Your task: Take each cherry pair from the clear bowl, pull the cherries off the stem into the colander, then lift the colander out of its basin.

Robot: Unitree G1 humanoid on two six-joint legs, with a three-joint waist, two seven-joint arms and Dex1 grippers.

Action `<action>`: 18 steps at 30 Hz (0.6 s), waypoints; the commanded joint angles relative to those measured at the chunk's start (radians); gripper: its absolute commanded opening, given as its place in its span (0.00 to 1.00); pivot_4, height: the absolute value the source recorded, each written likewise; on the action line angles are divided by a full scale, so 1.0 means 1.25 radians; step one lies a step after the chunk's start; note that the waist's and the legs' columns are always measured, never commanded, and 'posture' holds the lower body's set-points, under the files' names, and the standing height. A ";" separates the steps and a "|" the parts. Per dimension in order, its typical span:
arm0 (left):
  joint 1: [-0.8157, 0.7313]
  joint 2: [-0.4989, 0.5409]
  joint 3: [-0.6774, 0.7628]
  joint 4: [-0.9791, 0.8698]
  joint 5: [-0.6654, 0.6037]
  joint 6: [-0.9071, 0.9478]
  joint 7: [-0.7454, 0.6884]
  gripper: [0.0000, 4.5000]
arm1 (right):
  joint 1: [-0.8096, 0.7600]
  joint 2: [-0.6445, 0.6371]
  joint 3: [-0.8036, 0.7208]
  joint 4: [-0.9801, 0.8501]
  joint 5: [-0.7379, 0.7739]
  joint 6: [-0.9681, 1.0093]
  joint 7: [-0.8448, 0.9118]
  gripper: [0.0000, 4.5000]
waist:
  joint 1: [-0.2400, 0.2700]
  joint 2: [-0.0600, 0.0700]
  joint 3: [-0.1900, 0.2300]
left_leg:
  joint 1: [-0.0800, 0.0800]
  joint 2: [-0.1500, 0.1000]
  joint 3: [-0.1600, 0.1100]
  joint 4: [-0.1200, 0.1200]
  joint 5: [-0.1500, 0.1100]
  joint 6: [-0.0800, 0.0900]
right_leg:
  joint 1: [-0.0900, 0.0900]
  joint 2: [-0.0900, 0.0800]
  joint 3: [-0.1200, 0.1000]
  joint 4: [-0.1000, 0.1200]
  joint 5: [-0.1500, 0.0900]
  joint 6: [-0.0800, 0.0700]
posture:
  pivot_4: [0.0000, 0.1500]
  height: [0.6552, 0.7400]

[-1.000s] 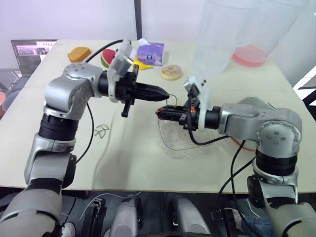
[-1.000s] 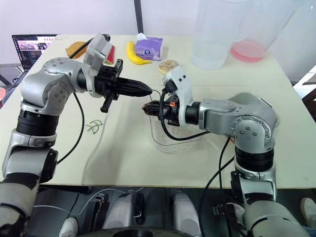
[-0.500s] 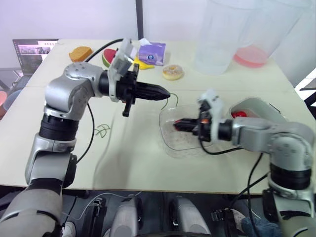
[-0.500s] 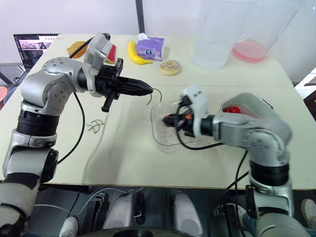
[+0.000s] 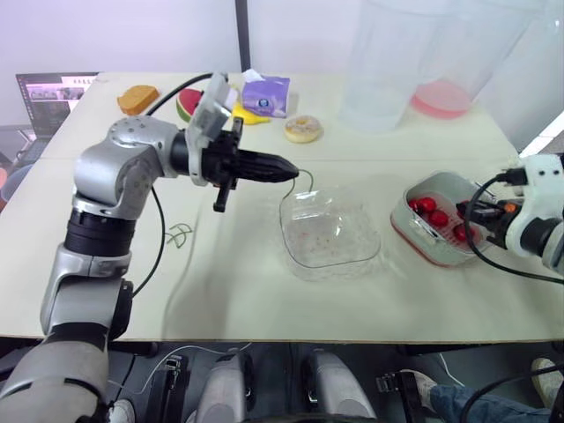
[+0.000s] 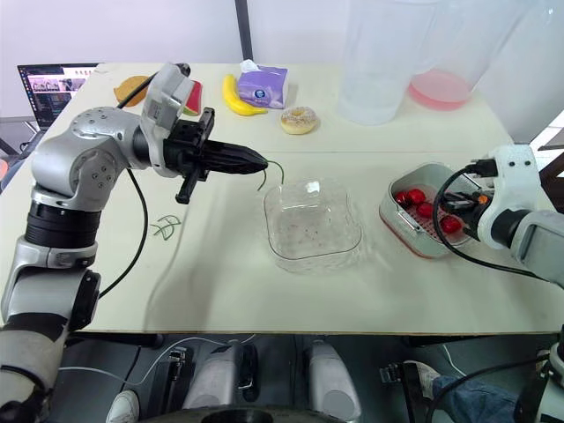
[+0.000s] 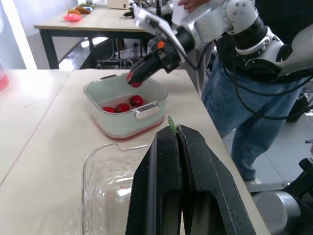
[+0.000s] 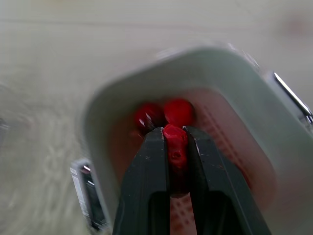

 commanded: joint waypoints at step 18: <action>0.004 0.014 0.025 -0.047 -0.014 0.016 0.013 0.00 | -0.065 0.012 -0.066 -0.189 0.189 -0.122 0.301 0.99 | 0.002 0.000 0.000 | 0.000 0.000 0.000 0.000 0.000 0.000 | 0.000 0.000 0.000 0.000 0.000 0.000 | 1.00 1.00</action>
